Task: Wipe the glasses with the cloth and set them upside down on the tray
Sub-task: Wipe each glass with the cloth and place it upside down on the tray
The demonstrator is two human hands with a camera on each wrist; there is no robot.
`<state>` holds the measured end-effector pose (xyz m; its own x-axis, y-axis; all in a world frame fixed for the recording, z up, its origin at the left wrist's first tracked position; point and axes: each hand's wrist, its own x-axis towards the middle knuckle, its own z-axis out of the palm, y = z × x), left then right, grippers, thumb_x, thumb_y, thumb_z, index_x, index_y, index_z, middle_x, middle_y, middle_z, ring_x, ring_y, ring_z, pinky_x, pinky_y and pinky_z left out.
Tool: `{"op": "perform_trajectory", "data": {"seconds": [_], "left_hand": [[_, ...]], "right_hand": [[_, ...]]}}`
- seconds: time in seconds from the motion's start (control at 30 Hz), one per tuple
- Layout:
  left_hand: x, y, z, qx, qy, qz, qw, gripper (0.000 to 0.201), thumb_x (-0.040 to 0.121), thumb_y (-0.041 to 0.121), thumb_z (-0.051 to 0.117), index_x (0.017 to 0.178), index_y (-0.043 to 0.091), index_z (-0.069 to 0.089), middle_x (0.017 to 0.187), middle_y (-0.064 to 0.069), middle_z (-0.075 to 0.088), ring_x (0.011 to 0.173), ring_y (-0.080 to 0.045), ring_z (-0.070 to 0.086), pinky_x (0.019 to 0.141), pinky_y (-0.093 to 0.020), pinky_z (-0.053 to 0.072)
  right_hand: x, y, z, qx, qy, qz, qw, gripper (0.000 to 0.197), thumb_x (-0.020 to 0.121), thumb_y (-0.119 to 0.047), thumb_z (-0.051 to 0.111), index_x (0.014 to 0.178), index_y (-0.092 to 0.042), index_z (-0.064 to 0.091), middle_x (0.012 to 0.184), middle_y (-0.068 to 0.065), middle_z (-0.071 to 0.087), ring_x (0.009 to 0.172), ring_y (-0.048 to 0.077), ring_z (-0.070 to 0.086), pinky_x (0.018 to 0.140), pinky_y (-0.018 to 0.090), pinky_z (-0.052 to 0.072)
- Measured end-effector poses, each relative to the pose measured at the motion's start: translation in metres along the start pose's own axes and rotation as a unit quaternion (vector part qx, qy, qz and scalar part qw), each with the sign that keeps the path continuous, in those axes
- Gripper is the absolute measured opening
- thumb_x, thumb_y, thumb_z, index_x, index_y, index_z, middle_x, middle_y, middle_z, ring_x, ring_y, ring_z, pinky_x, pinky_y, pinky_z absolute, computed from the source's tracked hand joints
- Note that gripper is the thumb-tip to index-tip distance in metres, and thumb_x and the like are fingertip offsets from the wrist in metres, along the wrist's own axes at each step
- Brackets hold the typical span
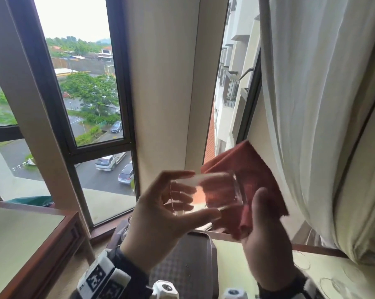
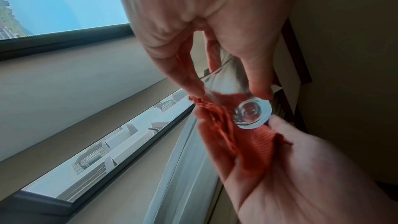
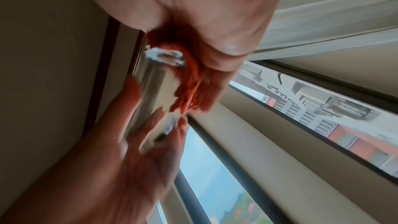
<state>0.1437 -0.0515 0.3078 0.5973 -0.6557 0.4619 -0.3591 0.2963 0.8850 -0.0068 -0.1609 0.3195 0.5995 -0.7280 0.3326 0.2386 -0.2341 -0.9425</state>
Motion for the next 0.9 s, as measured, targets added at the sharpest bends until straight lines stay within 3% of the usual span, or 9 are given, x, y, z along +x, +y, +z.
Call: {"op": "perform_trajectory", "data": {"seconds": [0.1,0.2,0.33,0.43,0.5,0.6,0.7,0.8,0.9], "left_hand": [[0.004,-0.004,0.007,0.013,0.009,-0.025,1.0,0.073,0.045,0.059,0.098,0.111,0.049,0.071,0.1,0.008,0.077,0.089,-0.015,0.075,0.079,-0.03,0.065],[0.003,-0.008,0.013,0.026,-0.012,-0.035,0.999,0.07,0.047,0.056,0.103,0.109,0.047,0.072,0.098,0.007,0.077,0.087,-0.015,0.074,0.078,-0.035,0.066],[-0.003,-0.008,0.014,-0.008,-0.057,-0.016,0.998,0.071,0.049,0.048,0.102,0.114,0.044,0.072,0.104,0.0,0.077,0.088,-0.023,0.075,0.077,-0.037,0.065],[-0.001,-0.008,0.016,-0.039,-0.04,-0.011,0.998,0.07,0.05,0.043,0.1,0.115,0.041,0.072,0.104,-0.005,0.078,0.089,-0.024,0.076,0.078,-0.033,0.064],[0.004,-0.011,0.015,-0.049,-0.015,-0.022,0.998,0.07,0.05,0.047,0.099,0.114,0.04,0.072,0.102,-0.005,0.078,0.089,-0.025,0.077,0.078,-0.032,0.064],[0.008,-0.016,0.014,-0.034,0.003,-0.039,0.999,0.074,0.049,0.054,0.099,0.116,0.039,0.071,0.101,-0.002,0.079,0.087,-0.023,0.078,0.08,-0.036,0.066],[0.006,-0.017,0.015,-0.023,-0.009,-0.049,0.999,0.074,0.048,0.054,0.098,0.114,0.035,0.072,0.099,-0.004,0.078,0.087,-0.027,0.075,0.081,-0.046,0.066],[0.002,-0.017,0.013,-0.031,-0.026,-0.037,0.998,0.069,0.048,0.049,0.1,0.11,0.037,0.072,0.102,-0.005,0.077,0.089,-0.027,0.074,0.082,-0.046,0.065],[-0.003,-0.013,0.01,-0.053,-0.03,-0.02,0.998,0.073,0.048,0.044,0.102,0.115,0.039,0.073,0.105,-0.007,0.077,0.09,-0.027,0.074,0.081,-0.041,0.065]], "right_hand": [[-0.008,0.015,0.012,-0.153,-0.02,-0.225,0.962,0.054,0.107,-0.041,0.023,0.155,-0.022,0.037,0.164,-0.001,0.033,0.153,0.016,0.024,0.125,0.042,0.024],[0.001,0.017,0.001,-0.294,-0.02,-0.293,0.91,0.053,0.109,-0.03,0.031,0.156,-0.007,0.032,0.168,0.007,0.018,0.156,0.029,0.014,0.126,0.048,0.02],[0.017,-0.006,-0.019,-0.207,-0.029,-0.262,0.942,0.043,0.109,-0.037,0.034,0.123,-0.015,0.068,0.116,0.005,0.073,0.114,0.014,0.068,0.094,0.035,0.057],[0.011,-0.009,-0.026,-0.104,0.019,-0.097,0.99,0.042,0.097,-0.05,0.037,0.094,-0.019,0.064,0.069,-0.008,0.072,0.072,-0.005,0.069,0.06,0.008,0.051],[0.002,-0.001,-0.016,-0.036,-0.009,-0.008,0.999,0.042,0.094,-0.058,0.041,0.098,-0.029,0.071,0.097,-0.007,0.076,0.084,0.0,0.071,0.071,0.01,0.053],[-0.01,0.016,0.003,-0.144,-0.046,-0.217,0.964,0.053,0.108,-0.032,0.025,0.158,-0.017,0.03,0.161,-0.015,0.034,0.143,0.03,0.035,0.115,0.033,0.036],[-0.007,0.023,0.003,-0.373,-0.026,-0.268,0.888,0.053,0.11,-0.032,0.023,0.159,-0.012,0.024,0.17,0.008,0.006,0.156,0.034,0.004,0.126,0.055,0.01],[0.008,-0.003,-0.001,-0.388,-0.007,-0.301,0.871,0.048,0.11,-0.032,0.026,0.146,-0.013,0.051,0.161,0.003,0.038,0.151,0.024,0.031,0.122,0.056,0.024],[0.022,-0.02,-0.009,-0.162,-0.068,-0.235,0.956,0.044,0.109,-0.018,0.031,0.121,-0.038,0.068,0.115,-0.013,0.074,0.111,0.007,0.068,0.095,0.027,0.054]]}}
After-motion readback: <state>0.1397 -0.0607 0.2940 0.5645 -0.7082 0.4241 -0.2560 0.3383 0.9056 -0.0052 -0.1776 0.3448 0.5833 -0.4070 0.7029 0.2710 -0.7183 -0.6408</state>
